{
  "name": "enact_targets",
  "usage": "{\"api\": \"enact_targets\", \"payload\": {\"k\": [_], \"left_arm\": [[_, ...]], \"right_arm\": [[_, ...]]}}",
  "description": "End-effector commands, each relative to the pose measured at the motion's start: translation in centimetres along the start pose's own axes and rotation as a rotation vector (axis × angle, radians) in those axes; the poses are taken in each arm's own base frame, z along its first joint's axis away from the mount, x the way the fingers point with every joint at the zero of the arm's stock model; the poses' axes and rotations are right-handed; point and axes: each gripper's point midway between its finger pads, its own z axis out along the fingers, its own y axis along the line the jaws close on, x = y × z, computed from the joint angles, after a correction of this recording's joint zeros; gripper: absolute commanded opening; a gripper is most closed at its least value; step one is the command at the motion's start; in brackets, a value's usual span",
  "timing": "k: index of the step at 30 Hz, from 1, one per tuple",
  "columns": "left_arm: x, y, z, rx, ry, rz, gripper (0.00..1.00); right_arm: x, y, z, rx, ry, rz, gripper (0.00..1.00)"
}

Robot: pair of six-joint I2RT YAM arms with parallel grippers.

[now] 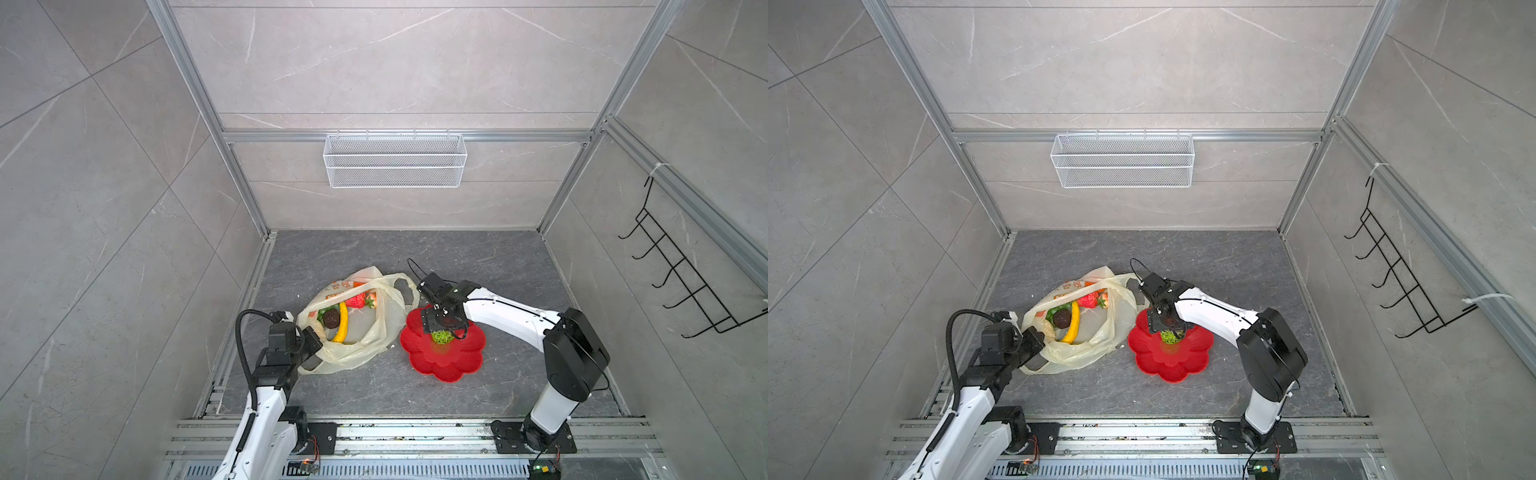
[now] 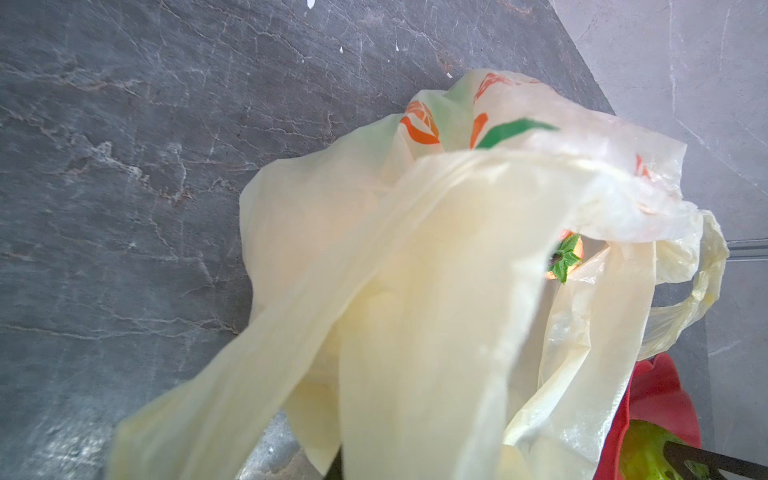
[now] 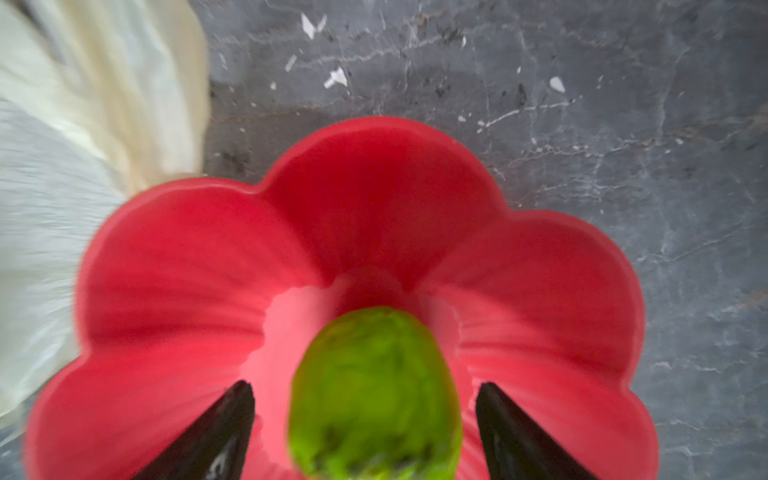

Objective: Take the fake fruits out of the plastic bag
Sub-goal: 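Open the right gripper to release the custard apple on the plate, then reach the right gripper back into the bag toward the remaining fruits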

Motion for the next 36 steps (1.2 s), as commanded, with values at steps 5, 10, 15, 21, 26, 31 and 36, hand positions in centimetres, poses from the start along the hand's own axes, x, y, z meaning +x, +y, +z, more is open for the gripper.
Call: {"api": "enact_targets", "payload": {"k": [5,10,15,21,26,31,36], "left_arm": [[-0.7,-0.2,-0.1,0.003,-0.032,0.029,0.0],[-0.8,-0.1,-0.1,-0.001,-0.032,0.026,0.0],[-0.7,-0.1,-0.1,-0.004,-0.03,0.026,0.0],[-0.7,-0.2,-0.1,0.0,-0.032,0.028,0.0],[-0.7,-0.2,-0.1,0.004,-0.029,0.032,0.0],[-0.7,-0.3,-0.2,0.011,-0.033,0.035,0.0],[-0.7,-0.4,-0.2,0.018,-0.034,0.037,0.0]], "right_arm": [[-2.0,4.5,-7.2,-0.109,-0.195,-0.072,0.83],[-3.1,13.3,-8.5,-0.269,-0.26,-0.199,0.8],[-4.7,20.1,-6.1,-0.397,-0.232,-0.327,0.79],[-6.9,24.3,-3.1,-0.395,-0.242,-0.512,0.79],[-8.6,24.8,-0.5,-0.308,-0.247,-0.623,0.78],[-10.6,24.5,1.5,-0.228,-0.301,-0.687,0.78],[-11.9,24.8,2.9,-0.239,-0.311,-0.729,0.84]]}}
